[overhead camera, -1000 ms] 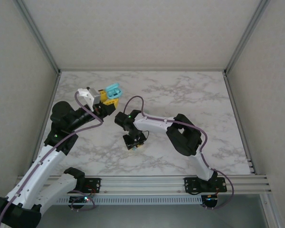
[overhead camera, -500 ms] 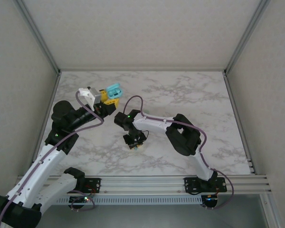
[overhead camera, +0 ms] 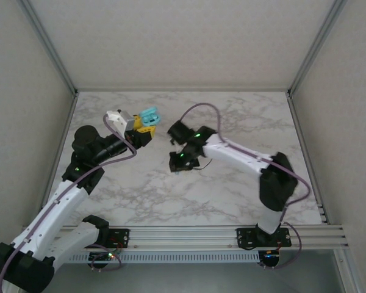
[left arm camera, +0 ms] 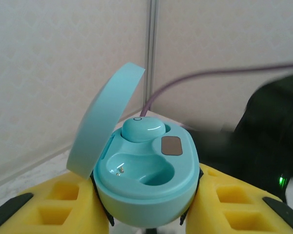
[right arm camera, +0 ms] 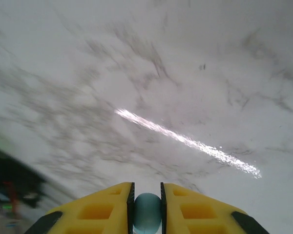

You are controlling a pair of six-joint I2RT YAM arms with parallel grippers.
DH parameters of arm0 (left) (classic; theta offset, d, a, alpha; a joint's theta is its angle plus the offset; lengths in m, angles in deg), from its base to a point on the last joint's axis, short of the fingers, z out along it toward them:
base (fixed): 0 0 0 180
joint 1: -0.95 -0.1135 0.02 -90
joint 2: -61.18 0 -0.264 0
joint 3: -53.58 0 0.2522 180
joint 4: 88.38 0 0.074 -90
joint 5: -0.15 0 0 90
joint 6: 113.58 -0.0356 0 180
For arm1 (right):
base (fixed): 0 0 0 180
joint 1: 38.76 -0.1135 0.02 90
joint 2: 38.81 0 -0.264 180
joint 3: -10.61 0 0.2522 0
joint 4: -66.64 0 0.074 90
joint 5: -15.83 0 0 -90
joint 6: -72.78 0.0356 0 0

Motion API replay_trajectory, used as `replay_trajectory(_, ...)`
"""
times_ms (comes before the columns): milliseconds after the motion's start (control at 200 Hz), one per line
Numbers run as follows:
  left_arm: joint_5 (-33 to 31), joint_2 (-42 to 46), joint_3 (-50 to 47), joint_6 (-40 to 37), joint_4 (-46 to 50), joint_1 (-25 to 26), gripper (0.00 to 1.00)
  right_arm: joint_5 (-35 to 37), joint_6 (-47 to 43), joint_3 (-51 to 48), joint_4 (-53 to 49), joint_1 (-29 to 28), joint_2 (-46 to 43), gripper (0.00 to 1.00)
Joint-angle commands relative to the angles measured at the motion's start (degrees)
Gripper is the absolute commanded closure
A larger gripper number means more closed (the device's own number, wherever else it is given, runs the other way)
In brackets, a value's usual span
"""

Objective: Insert wireless bluetooth earbuds into charging case

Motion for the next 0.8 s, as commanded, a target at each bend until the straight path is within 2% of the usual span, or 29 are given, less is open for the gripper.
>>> replay_trajectory(0,1.53,-2.29,0.61,-0.18,-1.35,-0.05,0.71,-10.26,3.29,-2.6,7.11,4.73,-7.69,0.77)
replay_trajectory(110,2.16,-4.95,0.7,-0.68,-1.76,0.65,0.71,-17.99,4.97,-2.98,10.27,10.24,-13.34,0.76)
replay_trajectory(200,2.39,-6.78,0.59,-0.81,-2.64,1.42,0.71,-21.55,5.62,-1.36,10.54,12.87,-16.37,0.76)
replay_trajectory(365,2.56,-9.4,0.87,-2.2,-3.44,3.48,0.71,-25.68,7.93,2.44,13.49,14.29,-19.24,0.75)
replay_trajectory(460,2.56,-11.0,1.26,-2.86,-3.79,4.68,0.71,-28.97,11.42,3.06,19.02,14.21,-19.15,0.75)
replay_trajectory(796,3.0,-14.5,3.32,-5.1,-3.83,7.99,0.71,-27.7,12.43,5.91,21.43,12.74,-15.47,0.75)
